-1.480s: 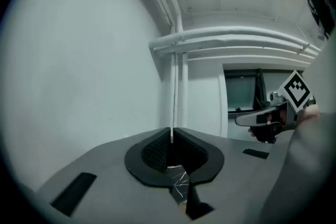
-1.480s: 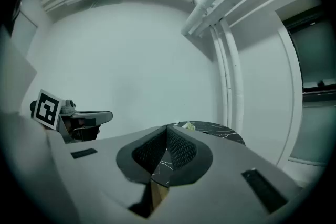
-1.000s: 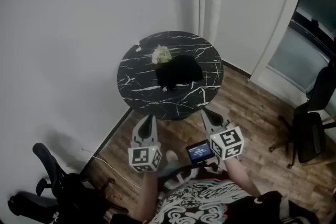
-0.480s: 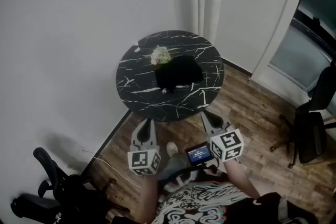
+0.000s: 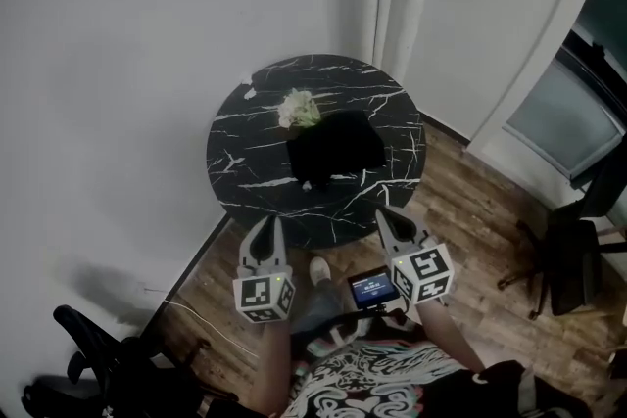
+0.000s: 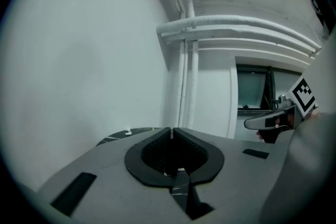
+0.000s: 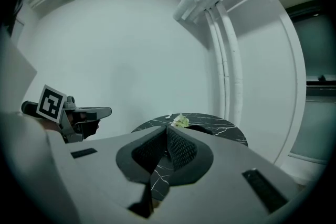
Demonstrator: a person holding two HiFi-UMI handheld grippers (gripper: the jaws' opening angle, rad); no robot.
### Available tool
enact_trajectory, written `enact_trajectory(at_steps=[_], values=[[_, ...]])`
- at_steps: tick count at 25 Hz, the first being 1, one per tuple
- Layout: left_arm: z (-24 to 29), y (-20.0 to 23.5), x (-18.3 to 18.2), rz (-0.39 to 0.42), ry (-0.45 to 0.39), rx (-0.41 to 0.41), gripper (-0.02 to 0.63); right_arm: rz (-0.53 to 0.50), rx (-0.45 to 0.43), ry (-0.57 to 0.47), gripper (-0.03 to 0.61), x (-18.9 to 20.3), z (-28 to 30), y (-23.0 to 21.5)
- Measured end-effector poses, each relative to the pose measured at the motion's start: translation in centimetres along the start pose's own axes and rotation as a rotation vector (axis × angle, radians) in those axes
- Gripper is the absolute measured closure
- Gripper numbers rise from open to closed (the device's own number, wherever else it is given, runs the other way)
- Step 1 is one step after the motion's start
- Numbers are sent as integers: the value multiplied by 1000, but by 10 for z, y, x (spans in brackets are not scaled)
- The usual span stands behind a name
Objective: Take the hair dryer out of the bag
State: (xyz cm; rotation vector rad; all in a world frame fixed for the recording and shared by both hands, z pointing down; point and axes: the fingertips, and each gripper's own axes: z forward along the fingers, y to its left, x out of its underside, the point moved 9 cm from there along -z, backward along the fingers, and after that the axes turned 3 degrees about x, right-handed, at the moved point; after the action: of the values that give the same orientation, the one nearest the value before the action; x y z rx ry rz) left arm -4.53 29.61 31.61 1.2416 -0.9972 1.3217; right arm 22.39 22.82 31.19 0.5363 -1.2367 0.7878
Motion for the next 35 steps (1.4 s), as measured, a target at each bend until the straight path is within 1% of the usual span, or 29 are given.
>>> enact_trajectory(at_steps=[7, 10, 13, 16, 21, 26, 29, 31, 35], values=[[77, 43, -8, 5, 39, 49, 588, 13, 51, 45, 558, -17, 66, -20], [103, 61, -9, 4, 54, 72, 588, 24, 90, 81, 558, -20, 94, -27], [122, 80, -3, -3, 71, 90, 588, 21, 111, 112, 558, -22, 114, -29], [133, 102, 7, 33, 102, 107, 588, 6, 132, 140, 558, -23, 130, -27], [150, 125, 19, 77, 121, 156, 586, -8, 171, 165, 558, -25, 147, -27], [162, 130, 29, 56, 149, 184, 586, -30, 154, 198, 558, -25, 155, -16], [170, 128, 34, 60, 156, 211, 580, -34, 150, 203, 558, -23, 162, -14], [174, 127, 37, 67, 163, 222, 557, -29, 141, 215, 558, -19, 167, -16], [180, 129, 44, 73, 181, 230, 543, -22, 111, 238, 558, -13, 175, -14]])
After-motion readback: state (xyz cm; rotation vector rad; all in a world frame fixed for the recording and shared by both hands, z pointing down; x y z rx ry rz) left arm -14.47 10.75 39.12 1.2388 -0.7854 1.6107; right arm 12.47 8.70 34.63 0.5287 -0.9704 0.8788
